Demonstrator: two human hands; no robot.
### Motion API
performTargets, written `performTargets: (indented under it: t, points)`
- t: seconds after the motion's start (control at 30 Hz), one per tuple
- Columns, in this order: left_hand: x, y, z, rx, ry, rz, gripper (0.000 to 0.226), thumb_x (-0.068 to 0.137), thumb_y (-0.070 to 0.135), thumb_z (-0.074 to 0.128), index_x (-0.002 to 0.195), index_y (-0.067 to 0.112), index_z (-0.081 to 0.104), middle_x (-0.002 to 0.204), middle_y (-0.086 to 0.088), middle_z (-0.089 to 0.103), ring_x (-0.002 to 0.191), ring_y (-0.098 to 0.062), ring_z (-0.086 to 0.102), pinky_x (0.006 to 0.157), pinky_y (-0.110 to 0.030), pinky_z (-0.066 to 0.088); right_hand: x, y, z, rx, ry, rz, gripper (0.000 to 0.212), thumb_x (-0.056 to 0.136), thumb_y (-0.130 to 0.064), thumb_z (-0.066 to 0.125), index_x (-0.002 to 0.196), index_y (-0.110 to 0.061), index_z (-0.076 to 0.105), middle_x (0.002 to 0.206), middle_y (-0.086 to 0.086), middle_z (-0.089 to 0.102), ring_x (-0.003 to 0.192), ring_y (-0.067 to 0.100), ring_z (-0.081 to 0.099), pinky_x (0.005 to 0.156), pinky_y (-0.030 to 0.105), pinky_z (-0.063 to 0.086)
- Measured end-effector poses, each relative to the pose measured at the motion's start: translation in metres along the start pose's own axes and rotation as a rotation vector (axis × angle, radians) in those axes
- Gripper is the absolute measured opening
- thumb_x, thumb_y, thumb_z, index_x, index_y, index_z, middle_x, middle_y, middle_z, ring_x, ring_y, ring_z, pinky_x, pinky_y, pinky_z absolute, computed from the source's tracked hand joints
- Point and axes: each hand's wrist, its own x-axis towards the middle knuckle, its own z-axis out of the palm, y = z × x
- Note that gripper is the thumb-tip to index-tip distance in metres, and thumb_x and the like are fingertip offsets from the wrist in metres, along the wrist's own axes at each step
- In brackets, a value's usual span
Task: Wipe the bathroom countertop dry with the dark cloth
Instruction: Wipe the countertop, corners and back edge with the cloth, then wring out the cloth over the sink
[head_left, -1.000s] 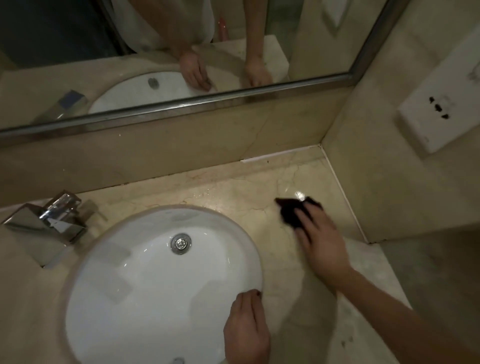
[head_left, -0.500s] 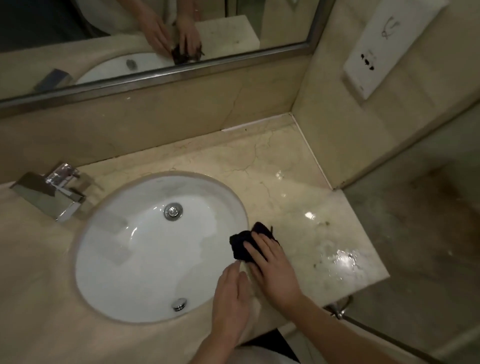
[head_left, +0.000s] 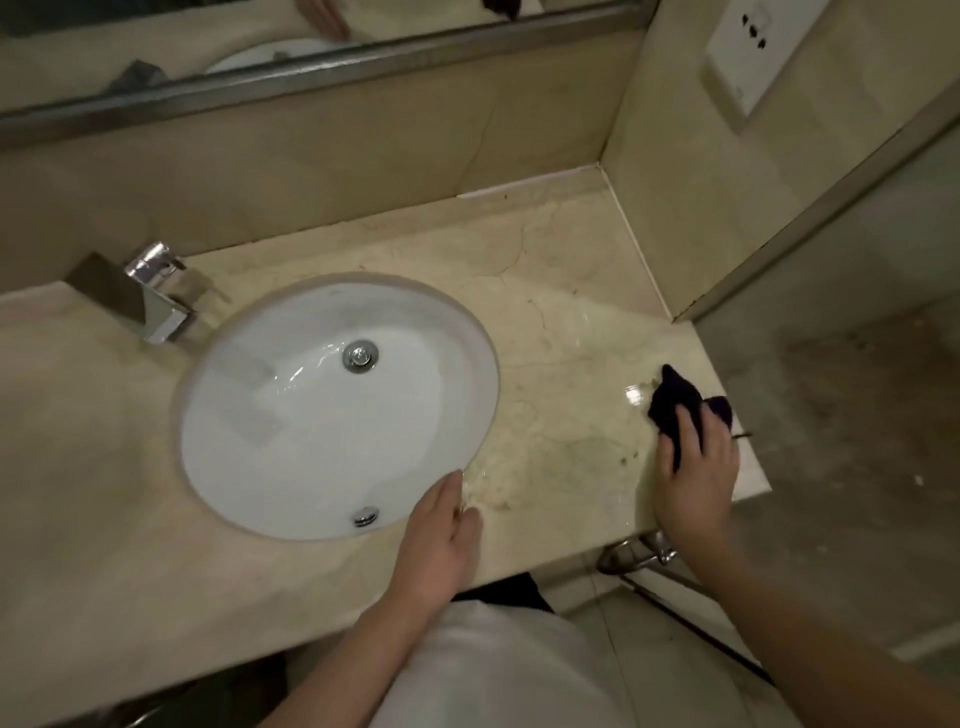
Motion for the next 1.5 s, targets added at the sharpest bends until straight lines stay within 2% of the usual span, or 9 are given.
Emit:
performTargets:
  t: [0.2,0.37,0.63,0.8,1.0,1.13,1.33,1.43,1.5]
  points:
    - [-0.004,0.006,0.008,-0.062,0.138,-0.035,0.036,0.107,0.018,0.037,0.139,0.025,0.053,0.135,0.015,0.052,0.125,0.002,0.046,0.103,-0.004,0.025,-0.095,-0.128,0.037,0.128,-0.178,-0.390,0.044,0.098,-0.026,0.053,0.140,-0.013,0.057,0.150,0.014,0.049,0.138,0.031,0.045,0.114,0.054,0.034]
    - [-0.007,-0.016,-0.008,0.040,0.178,-0.076,0.033,0.106,0.015,0.042,0.133,0.017,0.060,0.131,0.003,0.061,0.122,-0.012,0.055,0.103,-0.016,0.033,-0.087,-0.127,0.042,0.149,-0.263,-0.674,0.044,0.099,-0.028,0.056,0.142,-0.016,0.055,0.151,0.009,0.048,0.139,0.027,0.045,0.116,0.049,0.034]
    - [-0.070,-0.081,-0.057,0.368,0.408,-0.078,0.046,0.096,0.023,0.037,0.138,0.014,0.055,0.144,-0.005,0.048,0.137,-0.022,0.039,0.117,-0.036,0.026,-0.016,-0.010,0.003,0.039,-0.024,-0.057,0.047,0.101,-0.023,0.043,0.141,0.001,0.048,0.148,0.027,0.043,0.134,0.045,0.040,0.111,0.058,0.032]
    - [-0.098,-0.127,-0.075,0.304,0.406,-0.189,0.066,0.096,0.038,0.021,0.151,0.005,0.040,0.160,-0.015,0.031,0.148,-0.028,0.023,0.123,-0.037,0.015,-0.092,-0.101,0.040,0.075,-0.079,-0.313,0.045,0.101,-0.021,0.048,0.139,0.003,0.052,0.148,0.026,0.045,0.135,0.044,0.041,0.115,0.057,0.031]
    - [-0.113,-0.161,-0.095,0.171,0.362,-0.026,0.051,0.102,0.022,0.036,0.150,0.007,0.042,0.158,-0.008,0.035,0.147,-0.022,0.030,0.122,-0.033,0.022,-0.198,-0.253,0.081,0.170,-0.288,-0.635,0.044,0.100,-0.027,0.045,0.137,-0.005,0.058,0.142,0.019,0.053,0.132,0.034,0.045,0.116,0.051,0.029]
    - [-0.124,-0.186,-0.125,0.079,0.380,-0.131,0.056,0.101,0.034,0.027,0.152,0.014,0.037,0.159,0.000,0.031,0.148,-0.013,0.026,0.122,-0.029,0.021,-0.245,-0.339,0.107,0.177,-0.402,-0.656,0.046,0.099,-0.029,0.044,0.140,-0.010,0.055,0.138,0.015,0.056,0.126,0.031,0.047,0.112,0.048,0.032]
    - [-0.114,-0.176,-0.198,-0.597,0.282,-0.402,0.027,0.105,0.034,0.046,0.130,0.029,0.057,0.135,0.008,0.059,0.124,-0.009,0.055,0.097,-0.023,0.042,-0.192,-0.392,0.086,0.233,-0.784,-0.647,0.055,0.097,-0.026,0.058,0.148,-0.019,0.042,0.128,0.007,0.059,0.112,0.029,0.055,0.093,0.037,0.044]
    - [-0.100,-0.146,-0.237,-1.271,0.097,-0.536,0.038,0.097,0.056,0.053,0.122,0.028,0.062,0.125,-0.005,0.068,0.114,-0.023,0.065,0.097,-0.043,0.052,-0.159,-0.405,0.038,0.234,-0.796,-0.877,0.063,0.092,-0.024,0.062,0.147,-0.027,0.032,0.125,0.002,0.059,0.110,0.023,0.055,0.089,0.033,0.045]
    - [-0.089,-0.123,-0.252,-1.471,-0.069,-0.512,0.050,0.093,0.063,0.054,0.124,0.025,0.065,0.126,-0.012,0.069,0.111,-0.033,0.069,0.096,-0.055,0.052,-0.152,-0.416,0.009,0.252,-0.742,-1.052,0.063,0.088,-0.016,0.064,0.141,-0.031,0.032,0.125,-0.006,0.058,0.107,0.014,0.053,0.087,0.028,0.045]
